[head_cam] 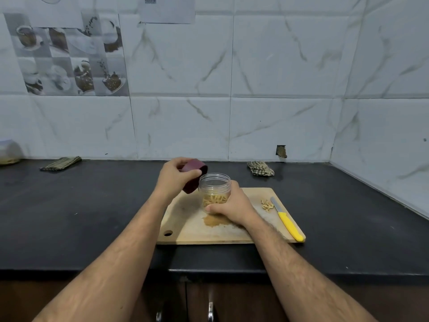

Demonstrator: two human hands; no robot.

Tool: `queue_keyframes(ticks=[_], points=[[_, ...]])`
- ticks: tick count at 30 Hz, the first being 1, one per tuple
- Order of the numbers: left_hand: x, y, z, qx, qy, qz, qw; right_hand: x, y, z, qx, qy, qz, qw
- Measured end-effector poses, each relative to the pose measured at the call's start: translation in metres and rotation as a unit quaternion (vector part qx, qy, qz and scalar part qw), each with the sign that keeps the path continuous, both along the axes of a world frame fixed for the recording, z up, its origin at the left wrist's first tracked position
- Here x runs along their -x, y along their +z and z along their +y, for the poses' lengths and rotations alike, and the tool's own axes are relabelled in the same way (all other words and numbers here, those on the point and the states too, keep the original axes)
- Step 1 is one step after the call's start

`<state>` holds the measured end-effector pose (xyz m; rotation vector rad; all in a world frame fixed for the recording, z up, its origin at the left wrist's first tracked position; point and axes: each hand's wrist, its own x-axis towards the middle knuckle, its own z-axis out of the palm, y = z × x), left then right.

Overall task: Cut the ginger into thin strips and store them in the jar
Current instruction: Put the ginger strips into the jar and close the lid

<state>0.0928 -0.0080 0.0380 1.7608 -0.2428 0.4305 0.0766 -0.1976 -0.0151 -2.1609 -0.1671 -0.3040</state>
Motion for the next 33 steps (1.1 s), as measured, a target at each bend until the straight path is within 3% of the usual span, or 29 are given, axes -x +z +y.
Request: queue_keyframes(ticks=[7, 16, 19, 26, 29, 33], points=[[0.005, 0.012, -0.029, -0.228, -0.032, -0.056, 0.972, 0.004, -0.003, -0.002, -0.009, 0.006, -0.007, 1.0], [0.013, 0.029, -0.04, -0.345, -0.074, -0.082, 0.932, 0.003, -0.001, -0.003, -0.036, 0.002, 0.004, 0.999], [0.008, 0.031, -0.037, -0.332, -0.085, -0.061, 0.938, 0.0, -0.003, -0.004, -0.047, 0.01, 0.005, 0.999], [-0.002, 0.026, -0.021, -0.174, -0.161, 0.053, 0.97, 0.001, -0.003, -0.007, -0.058, 0.042, 0.018, 0.997], [-0.007, 0.018, -0.017, -0.165, -0.174, 0.088, 0.967, 0.002, -0.002, -0.007, -0.052, 0.044, 0.024, 0.997], [-0.009, 0.017, -0.017, -0.168, -0.157, 0.069, 0.971, 0.003, -0.001, -0.008, -0.053, 0.038, 0.027, 0.997]])
